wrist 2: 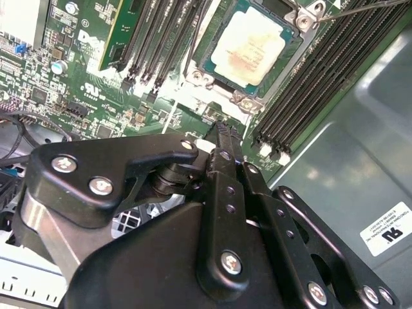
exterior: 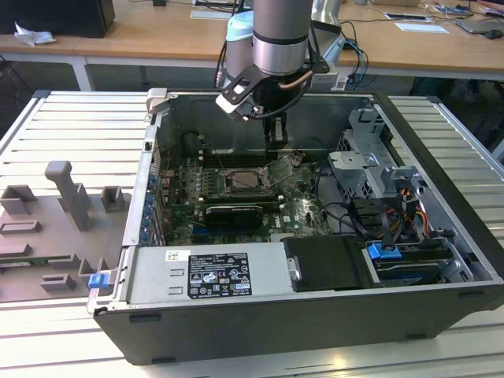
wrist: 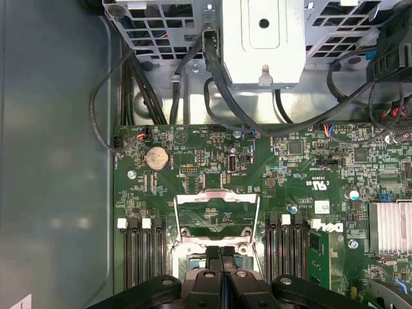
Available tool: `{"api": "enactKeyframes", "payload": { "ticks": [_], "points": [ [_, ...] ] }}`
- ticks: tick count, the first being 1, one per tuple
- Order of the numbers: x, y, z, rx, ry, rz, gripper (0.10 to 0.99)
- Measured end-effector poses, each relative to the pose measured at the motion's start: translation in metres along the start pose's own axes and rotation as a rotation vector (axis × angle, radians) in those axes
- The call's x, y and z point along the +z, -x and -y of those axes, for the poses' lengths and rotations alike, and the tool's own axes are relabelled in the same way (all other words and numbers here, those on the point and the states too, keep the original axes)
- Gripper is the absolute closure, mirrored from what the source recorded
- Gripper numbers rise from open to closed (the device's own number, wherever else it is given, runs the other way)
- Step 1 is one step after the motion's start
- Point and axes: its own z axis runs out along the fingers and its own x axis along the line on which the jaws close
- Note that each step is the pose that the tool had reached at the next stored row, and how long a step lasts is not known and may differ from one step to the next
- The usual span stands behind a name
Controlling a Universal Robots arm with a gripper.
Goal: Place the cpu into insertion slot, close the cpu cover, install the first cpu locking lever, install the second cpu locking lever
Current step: 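Close the cpu cover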
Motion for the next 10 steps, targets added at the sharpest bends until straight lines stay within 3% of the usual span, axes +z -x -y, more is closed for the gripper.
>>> {"api": "enactKeyframes", "payload": {
  "ticks": [10],
  "points": [
    [0.0001, -0.0001, -0.0035, 0.000, 0.000, 0.0001, 0.980]
  ]
}}
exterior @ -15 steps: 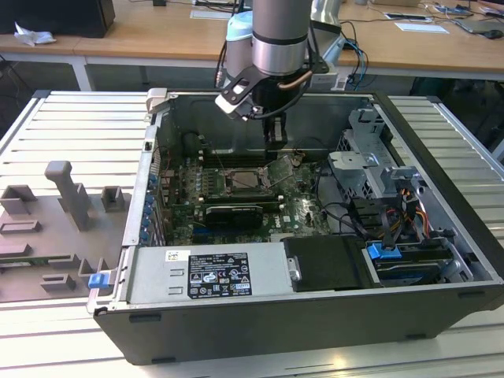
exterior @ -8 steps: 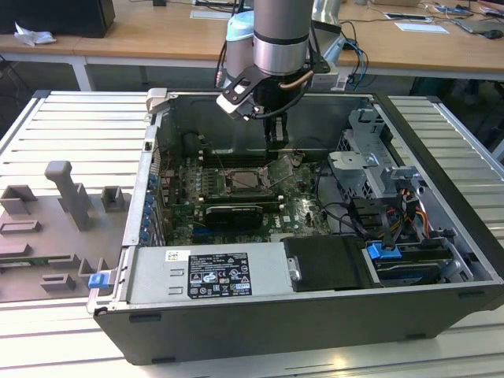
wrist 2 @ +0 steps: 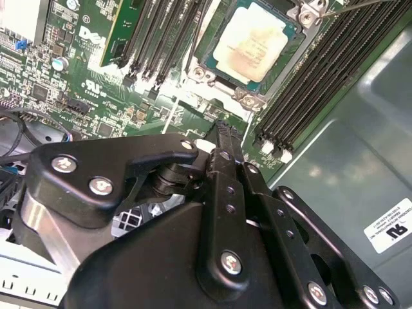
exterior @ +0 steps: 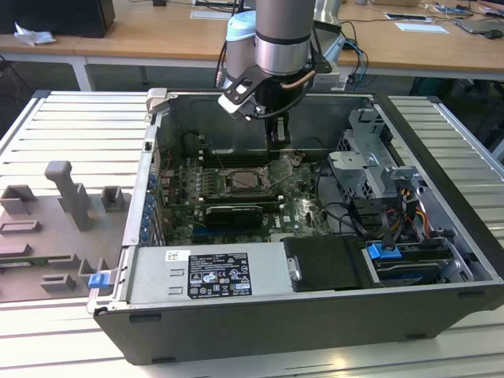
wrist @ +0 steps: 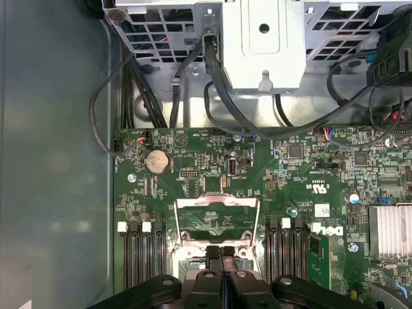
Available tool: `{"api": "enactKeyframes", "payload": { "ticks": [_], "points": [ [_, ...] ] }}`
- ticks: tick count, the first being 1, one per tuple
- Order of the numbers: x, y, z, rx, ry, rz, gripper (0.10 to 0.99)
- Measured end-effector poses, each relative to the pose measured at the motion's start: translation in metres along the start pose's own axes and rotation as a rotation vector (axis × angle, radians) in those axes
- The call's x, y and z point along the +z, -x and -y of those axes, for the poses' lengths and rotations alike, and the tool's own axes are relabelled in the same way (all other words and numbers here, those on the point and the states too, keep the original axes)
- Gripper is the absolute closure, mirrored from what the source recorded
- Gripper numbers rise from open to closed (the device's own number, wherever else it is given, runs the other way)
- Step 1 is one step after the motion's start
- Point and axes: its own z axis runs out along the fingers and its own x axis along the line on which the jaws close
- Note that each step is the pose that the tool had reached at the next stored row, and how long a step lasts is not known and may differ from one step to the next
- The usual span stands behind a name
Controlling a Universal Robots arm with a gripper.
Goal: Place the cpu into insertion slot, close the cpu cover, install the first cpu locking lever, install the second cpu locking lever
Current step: 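Close the cpu cover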
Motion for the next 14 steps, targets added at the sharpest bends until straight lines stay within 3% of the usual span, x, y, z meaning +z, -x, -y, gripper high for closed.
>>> {"api": "enactKeyframes", "payload": {
  "ticks": [5, 8, 10, 14],
  "points": [
    [0.0003, -0.0001, -0.0062, 0.000, 0.000, 0.0001, 0.980],
    [0.0010, -0.0003, -0.0145, -0.001, 0.000, -0.0002, 0.980],
    [0.0017, -0.0004, -0.0236, -0.003, -0.001, -0.0002, 0.980],
    [0.0030, -0.0005, -0.0303, -0.005, -0.001, -0.0003, 0.980]
  ]
}}
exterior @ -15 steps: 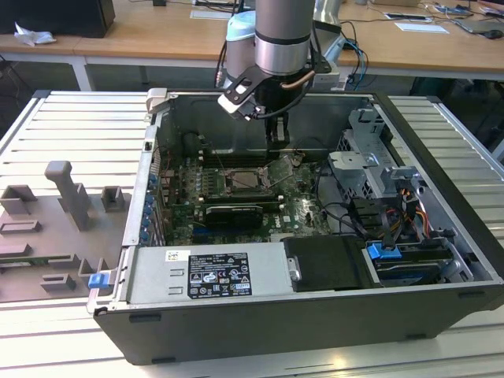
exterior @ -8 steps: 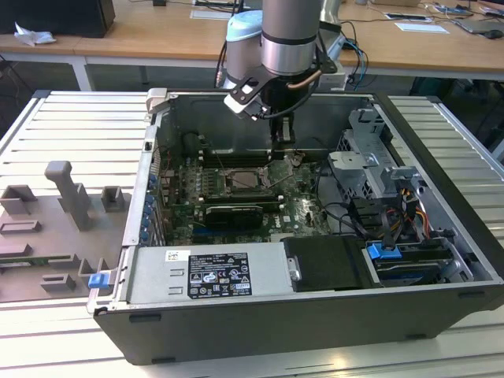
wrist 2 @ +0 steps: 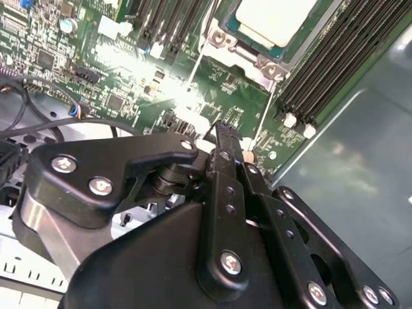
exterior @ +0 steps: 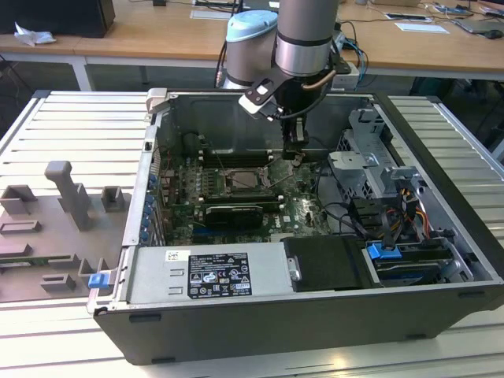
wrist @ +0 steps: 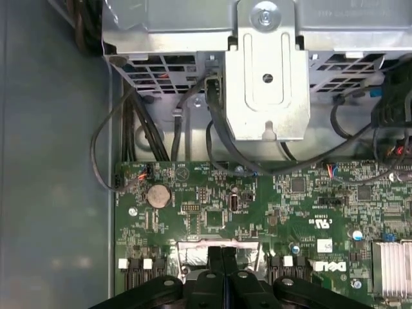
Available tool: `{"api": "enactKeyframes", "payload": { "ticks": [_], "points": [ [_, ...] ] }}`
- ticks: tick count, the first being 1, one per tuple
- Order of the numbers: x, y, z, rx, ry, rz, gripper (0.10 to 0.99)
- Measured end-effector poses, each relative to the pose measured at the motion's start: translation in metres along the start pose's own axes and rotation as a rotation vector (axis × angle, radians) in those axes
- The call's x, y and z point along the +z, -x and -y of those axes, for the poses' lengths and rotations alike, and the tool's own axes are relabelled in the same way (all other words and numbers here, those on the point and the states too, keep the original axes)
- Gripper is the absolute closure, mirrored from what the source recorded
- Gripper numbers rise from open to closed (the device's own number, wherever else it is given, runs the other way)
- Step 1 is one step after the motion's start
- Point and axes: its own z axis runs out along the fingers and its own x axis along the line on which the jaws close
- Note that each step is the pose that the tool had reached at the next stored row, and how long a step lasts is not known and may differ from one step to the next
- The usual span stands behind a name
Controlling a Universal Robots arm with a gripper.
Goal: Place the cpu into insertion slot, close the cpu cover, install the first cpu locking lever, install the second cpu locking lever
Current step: 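Close the cpu cover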
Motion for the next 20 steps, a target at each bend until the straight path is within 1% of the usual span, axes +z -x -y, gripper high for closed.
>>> {"api": "enactKeyframes", "payload": {
  "ticks": [1, 3, 4, 6, 12, 17, 20],
  "points": [
    [0.0006, 0.0000, -0.0006, -0.003, 0.000, -0.0003, 0.980],
    [0.0020, 0.0000, -0.0012, -0.026, 0.000, -0.0015, 0.980],
    [0.0041, 0.0000, -0.0027, -0.036, 0.000, -0.0021, 0.980],
    [0.0053, -0.0001, -0.0074, -0.036, 0.000, -0.0019, 0.980],
    [0.0073, -0.0003, -0.0144, -0.036, 0.000, -0.0021, 0.980],
    [0.0093, -0.0004, -0.0226, -0.036, 0.000, -0.0019, 0.980],
    [0.0113, -0.0004, -0.0256, -0.036, 0.000, -0.0020, 0.980]
  ]
}}
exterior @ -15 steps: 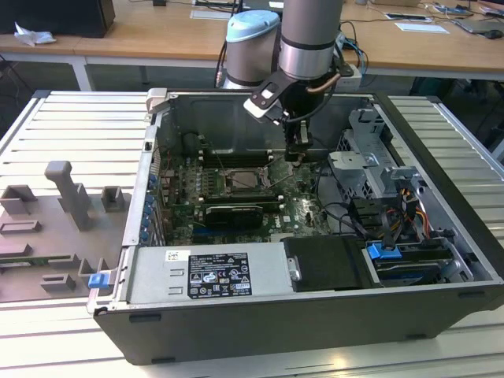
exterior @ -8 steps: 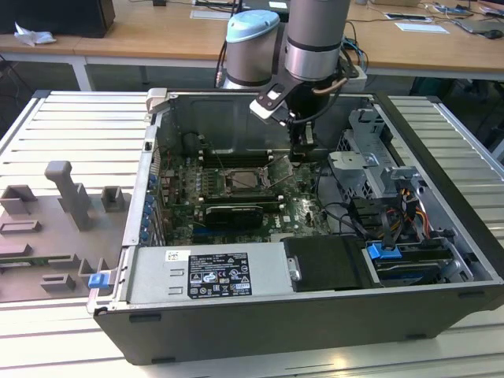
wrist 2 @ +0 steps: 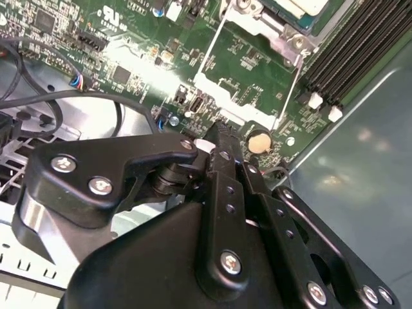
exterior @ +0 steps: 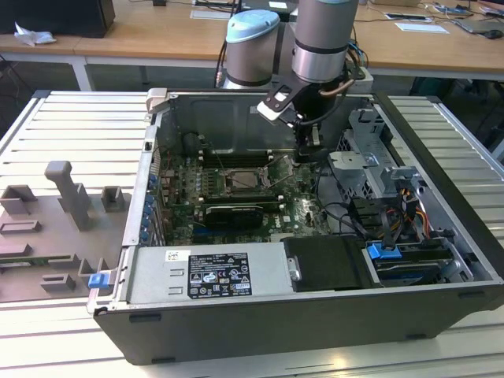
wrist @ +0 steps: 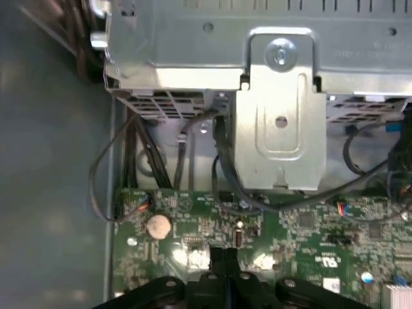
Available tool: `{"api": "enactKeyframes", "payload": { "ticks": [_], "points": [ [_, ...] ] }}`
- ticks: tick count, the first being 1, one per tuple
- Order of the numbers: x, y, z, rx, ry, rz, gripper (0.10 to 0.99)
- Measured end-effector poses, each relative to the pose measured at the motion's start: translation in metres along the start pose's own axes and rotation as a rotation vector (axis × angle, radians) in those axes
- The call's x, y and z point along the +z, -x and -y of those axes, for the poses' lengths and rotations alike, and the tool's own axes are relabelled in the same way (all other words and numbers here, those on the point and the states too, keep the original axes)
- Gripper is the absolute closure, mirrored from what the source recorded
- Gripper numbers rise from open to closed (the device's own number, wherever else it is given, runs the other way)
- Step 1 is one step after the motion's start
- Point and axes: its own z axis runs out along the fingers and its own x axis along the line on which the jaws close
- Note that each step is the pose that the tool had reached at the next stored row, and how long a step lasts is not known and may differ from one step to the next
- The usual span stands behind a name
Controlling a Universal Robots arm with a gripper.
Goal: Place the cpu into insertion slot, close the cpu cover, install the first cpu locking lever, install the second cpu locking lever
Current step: 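Close the cpu cover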
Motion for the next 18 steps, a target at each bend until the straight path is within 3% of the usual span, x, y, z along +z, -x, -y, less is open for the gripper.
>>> {"api": "enactKeyframes", "payload": {
  "ticks": [5, 10, 13, 16, 18],
  "points": [
    [0.0075, 0.0001, -0.0008, 0.000, 0.000, 0.0001, 0.980],
    [0.0083, 0.0001, 0.0005, 0.000, -0.006, 0.0000, 0.980],
    [0.0079, 0.0001, 0.0023, 0.000, -0.017, -0.0003, 0.980],
    [0.0051, -0.0001, 0.0064, 0.001, -0.045, -0.0011, 0.980],
    [0.0046, -0.0002, 0.0101, 0.001, -0.048, -0.0010, 0.980]
  ]
}}
